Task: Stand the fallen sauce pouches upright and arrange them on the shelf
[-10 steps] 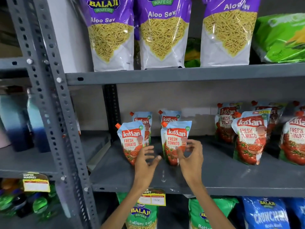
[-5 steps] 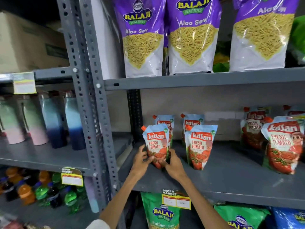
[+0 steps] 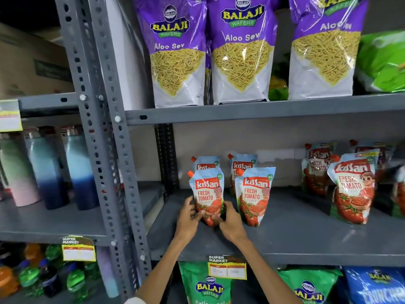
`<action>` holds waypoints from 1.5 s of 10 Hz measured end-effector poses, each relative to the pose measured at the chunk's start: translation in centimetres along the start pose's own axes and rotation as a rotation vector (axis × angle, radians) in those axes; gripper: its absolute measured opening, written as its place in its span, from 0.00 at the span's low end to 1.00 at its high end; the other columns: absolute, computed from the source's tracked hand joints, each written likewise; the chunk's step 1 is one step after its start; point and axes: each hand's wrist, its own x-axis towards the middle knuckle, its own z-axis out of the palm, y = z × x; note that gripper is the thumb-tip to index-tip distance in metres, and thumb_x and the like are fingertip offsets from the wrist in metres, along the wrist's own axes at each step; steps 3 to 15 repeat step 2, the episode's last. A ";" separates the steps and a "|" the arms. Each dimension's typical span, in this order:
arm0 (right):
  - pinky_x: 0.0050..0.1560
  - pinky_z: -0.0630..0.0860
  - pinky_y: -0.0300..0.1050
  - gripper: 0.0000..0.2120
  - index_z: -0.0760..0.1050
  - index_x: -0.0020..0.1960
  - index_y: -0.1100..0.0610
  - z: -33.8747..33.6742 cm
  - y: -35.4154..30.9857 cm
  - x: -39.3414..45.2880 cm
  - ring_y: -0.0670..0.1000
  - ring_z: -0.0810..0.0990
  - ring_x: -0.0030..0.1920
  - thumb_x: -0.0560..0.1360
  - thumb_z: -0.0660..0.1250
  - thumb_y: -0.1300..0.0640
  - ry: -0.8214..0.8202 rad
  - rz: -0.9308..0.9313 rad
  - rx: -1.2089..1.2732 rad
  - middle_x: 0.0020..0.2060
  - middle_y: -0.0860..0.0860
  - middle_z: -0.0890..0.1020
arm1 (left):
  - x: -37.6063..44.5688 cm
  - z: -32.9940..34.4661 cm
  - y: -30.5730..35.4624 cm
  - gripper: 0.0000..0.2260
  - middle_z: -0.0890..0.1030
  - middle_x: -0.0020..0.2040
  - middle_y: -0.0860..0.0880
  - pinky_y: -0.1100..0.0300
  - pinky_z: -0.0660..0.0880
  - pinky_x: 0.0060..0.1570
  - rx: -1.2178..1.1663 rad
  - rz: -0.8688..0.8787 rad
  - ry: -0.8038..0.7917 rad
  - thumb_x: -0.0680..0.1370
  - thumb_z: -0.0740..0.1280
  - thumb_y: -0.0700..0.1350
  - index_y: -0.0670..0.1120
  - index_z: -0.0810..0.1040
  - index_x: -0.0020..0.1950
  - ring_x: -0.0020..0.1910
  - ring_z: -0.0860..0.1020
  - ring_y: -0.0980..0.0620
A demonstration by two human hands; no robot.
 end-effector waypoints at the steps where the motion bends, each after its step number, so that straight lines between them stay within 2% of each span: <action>1: 0.56 0.73 0.39 0.25 0.66 0.68 0.60 -0.8 -0.7 -0.8 0.53 0.79 0.62 0.75 0.72 0.59 -0.018 0.016 -0.019 0.60 0.54 0.81 | -1.1 0.0 1.3 0.30 0.78 0.66 0.42 0.67 0.76 0.50 0.022 -0.028 -0.006 0.79 0.69 0.37 0.45 0.60 0.78 0.60 0.77 0.52; 2: 0.67 0.73 0.47 0.32 0.60 0.74 0.61 -1.1 -1.0 -2.1 0.53 0.75 0.67 0.76 0.70 0.57 0.051 -0.064 -0.059 0.66 0.54 0.77 | -3.1 0.6 1.6 0.34 0.64 0.79 0.46 0.52 0.69 0.72 0.174 0.106 0.133 0.80 0.68 0.47 0.47 0.53 0.81 0.76 0.65 0.48; 15: 0.67 0.73 0.47 0.32 0.60 0.74 0.61 -1.1 -1.0 -2.1 0.53 0.75 0.67 0.76 0.70 0.57 0.051 -0.064 -0.059 0.66 0.54 0.77 | -3.1 0.6 1.6 0.34 0.64 0.79 0.46 0.52 0.69 0.72 0.174 0.106 0.133 0.80 0.68 0.47 0.47 0.53 0.81 0.76 0.65 0.48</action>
